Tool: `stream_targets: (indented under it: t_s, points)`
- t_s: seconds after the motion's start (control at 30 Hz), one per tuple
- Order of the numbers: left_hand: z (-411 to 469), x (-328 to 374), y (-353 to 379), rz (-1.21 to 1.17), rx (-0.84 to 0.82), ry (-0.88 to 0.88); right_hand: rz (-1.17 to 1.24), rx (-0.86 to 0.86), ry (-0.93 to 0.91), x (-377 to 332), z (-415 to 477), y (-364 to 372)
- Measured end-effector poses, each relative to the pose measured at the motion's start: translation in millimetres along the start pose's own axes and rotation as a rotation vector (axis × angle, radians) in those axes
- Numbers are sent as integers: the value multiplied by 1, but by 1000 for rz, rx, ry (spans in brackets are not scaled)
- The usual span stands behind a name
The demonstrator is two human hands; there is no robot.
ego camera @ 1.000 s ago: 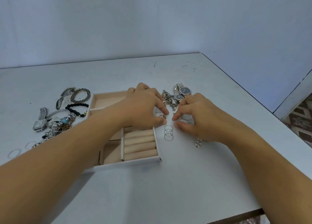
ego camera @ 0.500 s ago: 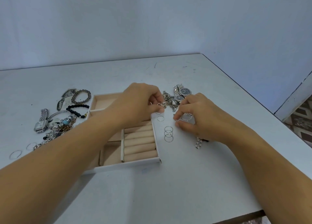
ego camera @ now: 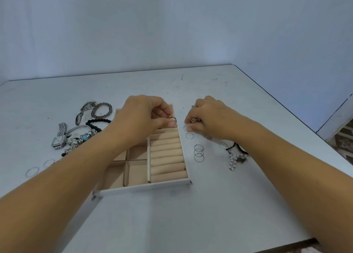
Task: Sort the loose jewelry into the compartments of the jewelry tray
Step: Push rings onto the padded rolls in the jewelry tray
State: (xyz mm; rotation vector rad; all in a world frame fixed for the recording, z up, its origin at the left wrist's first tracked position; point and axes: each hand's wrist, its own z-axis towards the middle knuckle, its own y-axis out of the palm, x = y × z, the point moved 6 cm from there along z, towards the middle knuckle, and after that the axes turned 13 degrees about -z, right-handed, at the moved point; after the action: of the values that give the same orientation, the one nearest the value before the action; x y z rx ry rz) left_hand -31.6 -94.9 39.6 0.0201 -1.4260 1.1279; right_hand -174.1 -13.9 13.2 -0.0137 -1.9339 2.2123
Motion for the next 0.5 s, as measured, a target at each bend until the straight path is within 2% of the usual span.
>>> stream_targets:
  t_s: [0.23,0.4,0.5]
  points:
    - [-6,-13,-16,-43,47,-4,217,-114,88,3,16,10]
    - [-9,-17,-17,-54,29,9,133,-217,122,7,18,22]
    - [-11,-17,-15,-34,5,25,103,-208,113,4,17,21]
